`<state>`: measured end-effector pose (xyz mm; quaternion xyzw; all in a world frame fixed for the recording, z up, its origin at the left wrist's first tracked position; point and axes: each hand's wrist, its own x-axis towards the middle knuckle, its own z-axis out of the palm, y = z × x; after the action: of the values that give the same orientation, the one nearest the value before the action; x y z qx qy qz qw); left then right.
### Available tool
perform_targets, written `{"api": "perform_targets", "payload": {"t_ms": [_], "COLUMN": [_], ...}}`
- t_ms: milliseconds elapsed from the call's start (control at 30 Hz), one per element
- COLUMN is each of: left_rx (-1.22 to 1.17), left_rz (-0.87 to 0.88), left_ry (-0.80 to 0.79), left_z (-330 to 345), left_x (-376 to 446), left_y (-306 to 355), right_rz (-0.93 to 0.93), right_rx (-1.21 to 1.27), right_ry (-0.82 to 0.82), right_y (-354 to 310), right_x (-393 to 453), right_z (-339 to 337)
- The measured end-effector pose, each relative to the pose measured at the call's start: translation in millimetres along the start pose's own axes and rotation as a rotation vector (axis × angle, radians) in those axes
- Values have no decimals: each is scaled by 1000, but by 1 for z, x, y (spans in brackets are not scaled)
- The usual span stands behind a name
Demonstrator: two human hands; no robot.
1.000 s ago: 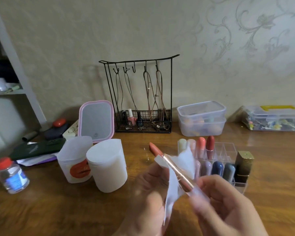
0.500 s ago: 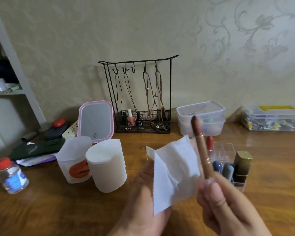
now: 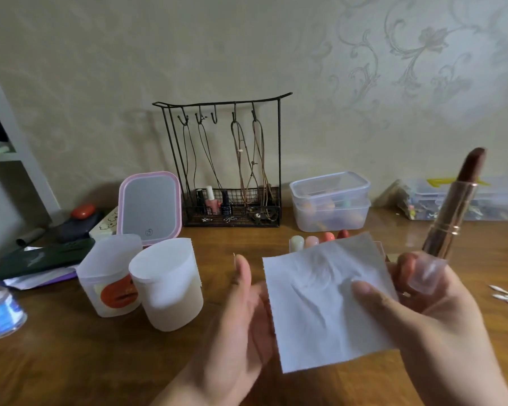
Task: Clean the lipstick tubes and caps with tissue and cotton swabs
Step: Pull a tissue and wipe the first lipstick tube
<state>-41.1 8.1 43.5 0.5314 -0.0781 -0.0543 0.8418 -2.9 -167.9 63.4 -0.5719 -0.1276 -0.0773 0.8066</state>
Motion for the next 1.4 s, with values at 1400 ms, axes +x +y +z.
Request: {"api": "perform_targets", "payload": {"t_ms": [1400], "left_rx": [-196], "left_rz": [97], "left_ry": [215], "left_z": [4], "left_x": [-7], "left_y": [8], "right_rz": [155], "right_rx": [-753], "right_ry": [-532], "right_y": [24], "right_x": [-20], "right_z": [13]}}
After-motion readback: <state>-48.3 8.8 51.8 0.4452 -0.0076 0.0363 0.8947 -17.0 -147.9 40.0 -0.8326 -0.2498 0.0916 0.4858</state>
